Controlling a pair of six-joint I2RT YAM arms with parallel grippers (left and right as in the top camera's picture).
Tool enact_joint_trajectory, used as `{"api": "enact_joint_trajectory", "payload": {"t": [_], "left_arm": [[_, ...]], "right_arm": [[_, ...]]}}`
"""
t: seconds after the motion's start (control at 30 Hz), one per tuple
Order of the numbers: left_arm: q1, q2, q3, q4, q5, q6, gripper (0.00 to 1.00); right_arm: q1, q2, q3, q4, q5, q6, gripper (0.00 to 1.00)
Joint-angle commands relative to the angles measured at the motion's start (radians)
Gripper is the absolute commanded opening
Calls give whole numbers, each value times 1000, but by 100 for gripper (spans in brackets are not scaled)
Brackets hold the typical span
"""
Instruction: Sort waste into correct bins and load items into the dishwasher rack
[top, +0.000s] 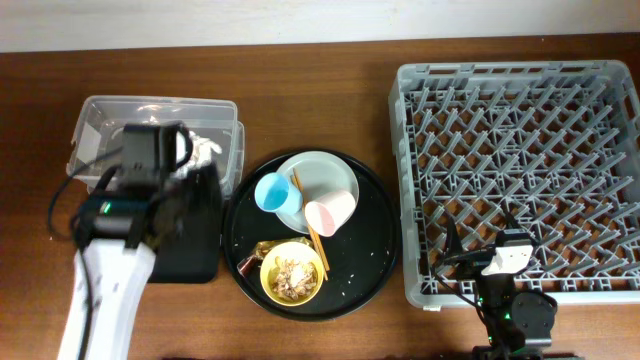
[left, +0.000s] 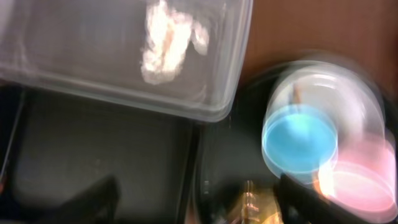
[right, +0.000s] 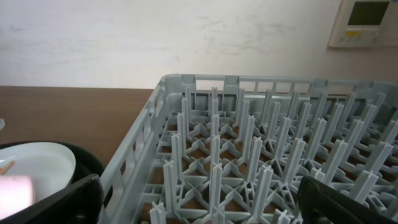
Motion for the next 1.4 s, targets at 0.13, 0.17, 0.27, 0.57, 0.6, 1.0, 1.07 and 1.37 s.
{"api": "enact_joint_trajectory", "payload": {"t": [0.13,0.17,0.27,0.57,0.6,1.0,1.07,1.37], "left_arm": [[-66,-84,-169,-179,48,-7,52],[-132,-83,-240,-109,48,0,52],[-244,-47,-342,74,20,27,52],[-317,293,-389,247,-6,261,52],[-317,293,-389,246,7,261,49],[-317,279,-273,100,18,256,0],[-317,269,-98,-76,21,256,0],[-56,237,183,158,-138,255,0]], "right_arm": [[5,-7,-7,-5,-2,-6,98],[5,-7,-7,-5,-2,-6,98],[5,-7,-7,-5,-2,-6,98],[5,-7,-7,-5,-2,-6,98],[5,-7,-7,-5,-2,-6,98],[5,-7,-7,-5,-2,-6,98],[5,-7,-7,-5,-2,-6,98],[5,-6,-7,-5,-2,-6,98]]}}
